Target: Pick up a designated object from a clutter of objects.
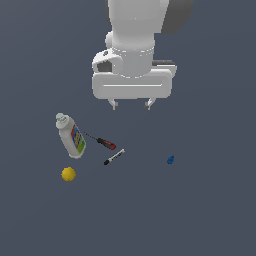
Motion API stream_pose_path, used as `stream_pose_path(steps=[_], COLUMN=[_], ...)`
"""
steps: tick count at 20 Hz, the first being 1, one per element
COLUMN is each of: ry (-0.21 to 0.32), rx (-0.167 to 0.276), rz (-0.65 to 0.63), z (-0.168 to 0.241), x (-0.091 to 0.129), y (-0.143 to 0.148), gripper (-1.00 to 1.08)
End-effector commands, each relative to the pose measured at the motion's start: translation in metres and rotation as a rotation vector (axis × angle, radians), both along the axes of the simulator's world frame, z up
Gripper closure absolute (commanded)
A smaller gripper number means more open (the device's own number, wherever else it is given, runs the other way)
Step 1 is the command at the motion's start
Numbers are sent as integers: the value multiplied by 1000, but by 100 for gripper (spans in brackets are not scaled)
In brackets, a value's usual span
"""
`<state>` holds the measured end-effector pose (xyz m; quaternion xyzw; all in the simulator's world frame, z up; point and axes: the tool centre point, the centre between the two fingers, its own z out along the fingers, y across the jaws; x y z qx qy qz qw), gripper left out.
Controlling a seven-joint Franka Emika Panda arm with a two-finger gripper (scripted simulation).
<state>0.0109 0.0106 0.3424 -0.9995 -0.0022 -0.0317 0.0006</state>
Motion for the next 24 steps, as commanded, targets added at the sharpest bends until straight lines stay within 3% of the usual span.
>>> stream_pose_path(steps=[1, 12, 24], ry=[0, -38, -26], rx=[0, -22, -16], rz=[0, -6, -59], z=[0, 21, -11], x=[0, 5, 19], y=[0, -10, 14], gripper=[-92, -92, -92])
